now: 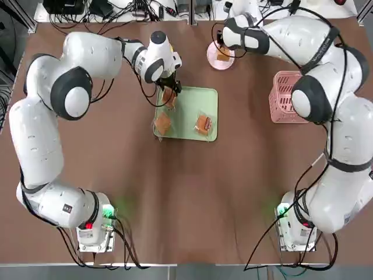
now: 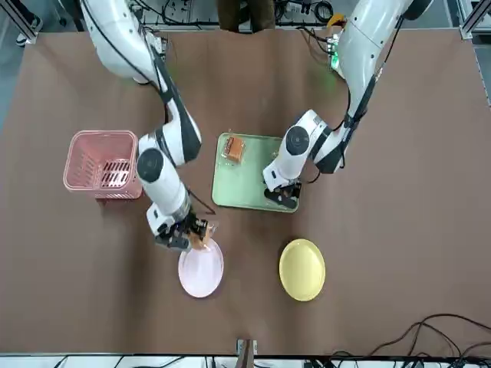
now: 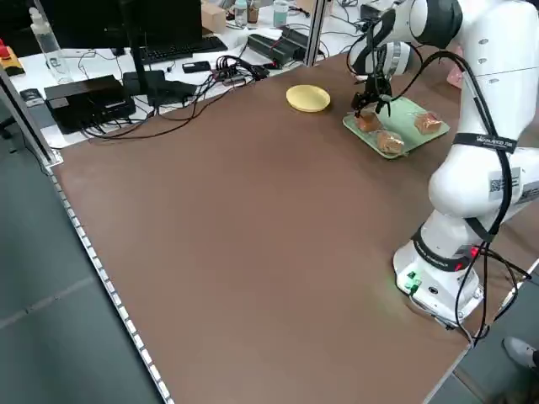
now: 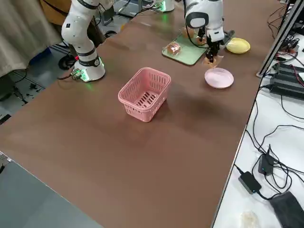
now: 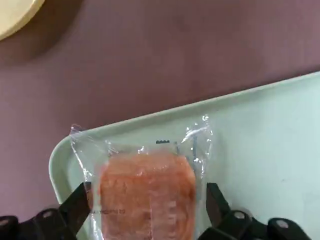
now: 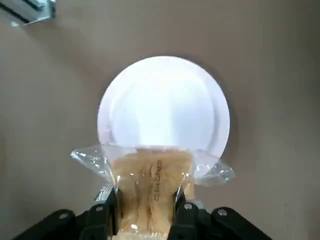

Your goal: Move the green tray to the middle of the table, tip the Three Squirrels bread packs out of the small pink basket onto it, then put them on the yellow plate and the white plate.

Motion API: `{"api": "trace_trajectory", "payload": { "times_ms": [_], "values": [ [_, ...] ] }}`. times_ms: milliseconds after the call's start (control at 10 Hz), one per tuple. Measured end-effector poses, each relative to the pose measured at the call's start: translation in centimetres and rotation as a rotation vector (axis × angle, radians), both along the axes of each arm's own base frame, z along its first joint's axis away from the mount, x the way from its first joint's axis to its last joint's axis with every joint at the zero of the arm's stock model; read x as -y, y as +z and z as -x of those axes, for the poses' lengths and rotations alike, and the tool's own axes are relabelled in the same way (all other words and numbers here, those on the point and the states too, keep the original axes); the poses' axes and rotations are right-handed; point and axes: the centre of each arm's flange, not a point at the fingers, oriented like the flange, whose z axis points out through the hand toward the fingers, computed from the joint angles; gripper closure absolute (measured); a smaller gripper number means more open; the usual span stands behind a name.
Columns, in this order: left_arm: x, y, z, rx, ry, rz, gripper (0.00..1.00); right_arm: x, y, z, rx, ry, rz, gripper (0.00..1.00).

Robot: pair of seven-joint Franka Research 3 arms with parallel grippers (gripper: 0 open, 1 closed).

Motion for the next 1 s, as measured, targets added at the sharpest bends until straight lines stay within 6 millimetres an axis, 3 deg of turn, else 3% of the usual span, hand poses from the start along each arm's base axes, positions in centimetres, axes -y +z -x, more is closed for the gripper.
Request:
{"api": "trace_trajectory", "payload": {
  "times_ms": [200,400,600,700,900,1000],
  "values": [
    [-0.2,-1.6,0.3,-0.024,0.001,-0.009,0.00,1.3,-2.5,-3.0,0.021,0.026,0.014,0.57],
    [-0.2,-3.1,0.6,-0.046,0.000,-0.016,0.03,2.0,-4.0,-4.7,0.038,0.049,0.022,0.57],
    [-0.1,-2.9,0.3,-0.041,0.025,-0.011,0.13,1.2,-5.8,-4.5,0.022,0.066,0.024,0.58],
    [-0.1,-2.6,-0.1,-0.036,0.043,-0.007,0.27,0.9,-6.4,-4.4,0.017,0.070,0.025,0.58],
    [-0.8,-1.5,-1.6,-0.020,0.068,-0.004,0.33,0.7,-6.6,-4.3,0.014,0.072,0.025,0.56],
    [-1.4,-0.7,-2.6,-0.025,0.084,-0.016,0.33,0.7,-6.5,-4.3,0.016,0.073,0.024,0.45]
  ]
}}
